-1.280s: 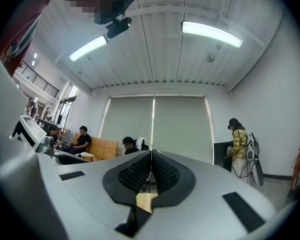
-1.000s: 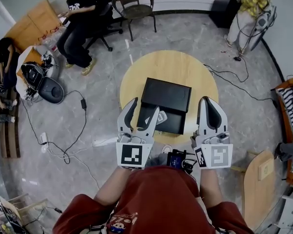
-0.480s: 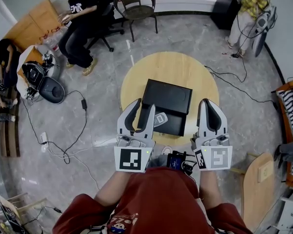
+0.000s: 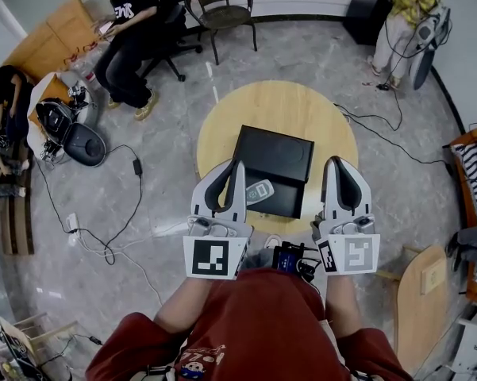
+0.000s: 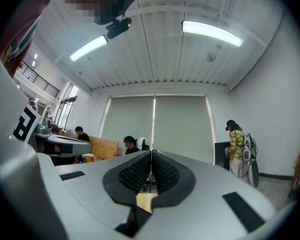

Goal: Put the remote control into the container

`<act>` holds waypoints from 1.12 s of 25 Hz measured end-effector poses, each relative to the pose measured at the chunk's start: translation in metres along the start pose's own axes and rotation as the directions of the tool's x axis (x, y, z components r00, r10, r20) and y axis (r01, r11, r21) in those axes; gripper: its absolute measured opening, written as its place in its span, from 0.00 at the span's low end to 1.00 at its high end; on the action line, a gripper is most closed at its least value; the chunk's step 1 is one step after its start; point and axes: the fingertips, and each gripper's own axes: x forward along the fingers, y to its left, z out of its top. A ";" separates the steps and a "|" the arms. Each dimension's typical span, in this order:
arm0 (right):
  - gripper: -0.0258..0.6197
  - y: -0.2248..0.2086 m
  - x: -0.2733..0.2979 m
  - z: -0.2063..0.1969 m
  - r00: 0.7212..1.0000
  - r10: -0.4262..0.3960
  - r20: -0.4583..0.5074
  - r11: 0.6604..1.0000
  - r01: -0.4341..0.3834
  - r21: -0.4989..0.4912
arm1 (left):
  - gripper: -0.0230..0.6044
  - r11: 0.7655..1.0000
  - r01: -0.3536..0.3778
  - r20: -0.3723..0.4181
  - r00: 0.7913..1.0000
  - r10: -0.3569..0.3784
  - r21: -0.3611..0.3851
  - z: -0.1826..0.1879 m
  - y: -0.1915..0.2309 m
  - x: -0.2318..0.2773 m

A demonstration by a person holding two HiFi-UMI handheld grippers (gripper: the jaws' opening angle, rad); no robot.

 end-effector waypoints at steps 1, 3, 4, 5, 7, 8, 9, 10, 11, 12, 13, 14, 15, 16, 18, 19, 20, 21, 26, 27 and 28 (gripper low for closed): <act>0.08 0.000 0.000 0.000 1.000 0.002 0.001 1.000 -0.002 -0.002 | 0.06 1.000 0.000 0.002 1.000 0.000 -0.002 0.000 0.000 0.000; 0.08 0.000 -0.001 -0.001 1.000 0.006 -0.002 1.000 -0.006 -0.010 | 0.06 1.000 -0.004 0.003 1.000 0.004 -0.004 0.000 0.000 0.000; 0.08 0.000 -0.001 -0.001 1.000 0.008 -0.004 1.000 -0.008 -0.013 | 0.06 1.000 -0.006 0.001 1.000 0.006 -0.003 -0.001 0.000 0.001; 0.08 0.000 0.000 -0.001 1.000 0.010 -0.006 1.000 -0.010 -0.016 | 0.06 1.000 -0.007 -0.001 1.000 0.007 -0.001 -0.002 0.000 0.001; 0.08 0.001 0.000 0.000 1.000 0.015 -0.008 1.000 -0.015 -0.018 | 0.06 1.000 -0.008 -0.005 1.000 0.008 0.000 -0.003 0.001 0.001; 0.08 0.002 0.000 0.000 1.000 0.016 -0.008 1.000 -0.016 -0.017 | 0.06 1.000 -0.009 -0.006 1.000 0.009 -0.001 -0.003 0.001 0.001; 0.08 0.002 0.000 0.000 1.000 0.017 -0.007 1.000 -0.017 -0.017 | 0.06 1.000 -0.009 -0.006 1.000 0.009 0.001 -0.004 0.001 0.000; 0.08 0.003 0.000 0.000 1.000 0.017 -0.006 1.000 -0.017 -0.018 | 0.06 1.000 -0.008 -0.007 1.000 0.008 0.003 -0.004 0.002 0.000; 0.08 0.003 0.001 0.000 1.000 0.017 -0.005 1.000 -0.017 -0.019 | 0.06 1.000 -0.007 -0.007 1.000 0.007 0.004 -0.004 0.003 0.000; 0.08 0.004 0.001 0.000 1.000 0.017 -0.005 1.000 -0.017 -0.020 | 0.06 1.000 -0.006 -0.008 1.000 0.006 0.004 -0.005 0.004 0.000; 0.08 0.005 0.002 0.000 1.000 0.016 -0.006 1.000 -0.016 -0.021 | 0.06 1.000 -0.005 -0.008 1.000 0.005 0.003 -0.005 0.005 0.000; 0.08 0.006 0.003 0.001 1.000 0.016 -0.006 1.000 -0.016 -0.022 | 0.06 1.000 -0.005 -0.008 1.000 0.005 0.003 -0.005 0.006 -0.001; 0.08 0.006 0.003 0.001 1.000 0.016 -0.007 1.000 -0.017 -0.023 | 0.06 1.000 -0.005 -0.010 1.000 0.005 0.004 -0.005 0.007 -0.001; 0.08 0.006 0.003 0.001 1.000 0.017 -0.007 1.000 -0.017 -0.025 | 0.06 1.000 -0.003 -0.014 1.000 0.003 0.009 -0.006 0.006 -0.001; 0.08 0.006 0.001 0.001 1.000 0.018 -0.007 0.999 -0.018 -0.026 | 0.06 1.000 0.003 -0.025 1.000 -0.002 0.024 -0.009 0.005 -0.003; 0.08 0.005 0.000 0.000 1.000 0.019 -0.007 0.999 -0.019 -0.026 | 0.06 1.000 0.002 -0.020 1.000 -0.001 0.020 -0.008 0.004 -0.002; 0.08 0.005 0.000 0.000 1.000 0.019 -0.006 0.999 -0.019 -0.026 | 0.06 1.000 -0.002 -0.012 1.000 0.002 0.011 -0.007 0.003 -0.002; 0.08 0.004 0.000 0.000 1.000 0.019 -0.006 0.999 -0.019 -0.026 | 0.06 1.000 -0.004 -0.008 1.000 0.004 0.005 -0.007 0.003 -0.001; 0.08 0.001 -0.001 -0.001 1.000 0.016 -0.009 1.000 -0.016 -0.023 | 0.06 1.000 -0.005 -0.011 1.000 0.005 0.003 -0.008 0.001 0.001; 0.08 0.001 0.000 -0.001 1.000 0.016 -0.010 1.000 -0.016 -0.023 | 0.06 1.000 -0.006 -0.012 1.000 0.006 0.004 -0.008 0.001 0.002; 0.08 0.001 0.000 -0.001 1.000 0.016 -0.011 1.000 -0.017 -0.023 | 0.06 1.000 -0.006 -0.014 1.000 0.006 0.006 -0.008 0.002 0.002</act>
